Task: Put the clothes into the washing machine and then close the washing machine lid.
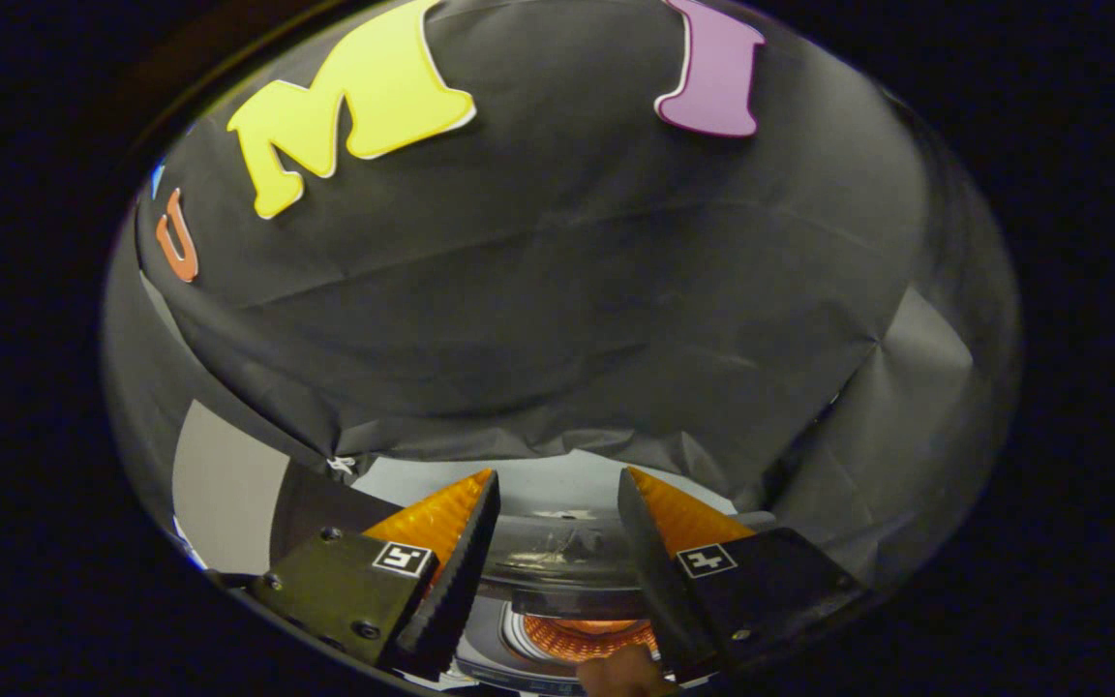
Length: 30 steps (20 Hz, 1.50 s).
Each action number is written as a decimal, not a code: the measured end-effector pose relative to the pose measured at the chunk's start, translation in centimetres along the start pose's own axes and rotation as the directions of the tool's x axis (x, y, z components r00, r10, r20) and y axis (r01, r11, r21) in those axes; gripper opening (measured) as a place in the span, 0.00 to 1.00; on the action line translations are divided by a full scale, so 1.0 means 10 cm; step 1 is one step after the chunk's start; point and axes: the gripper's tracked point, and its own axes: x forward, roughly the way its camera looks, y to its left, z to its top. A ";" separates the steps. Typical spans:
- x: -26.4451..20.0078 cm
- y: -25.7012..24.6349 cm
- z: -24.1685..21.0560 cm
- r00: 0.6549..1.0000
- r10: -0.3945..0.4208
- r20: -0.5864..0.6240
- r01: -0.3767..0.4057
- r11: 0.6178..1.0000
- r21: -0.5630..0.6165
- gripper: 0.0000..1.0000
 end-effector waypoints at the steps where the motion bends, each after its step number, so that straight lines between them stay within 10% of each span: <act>1: 0.01 -0.02 -0.07 1.000 0.012 -0.012 -0.012 1.000 0.012 0.78; 30: -0.59 -0.02 -1.54 0.999 0.044 0.029 -0.045 0.999 0.017 0.77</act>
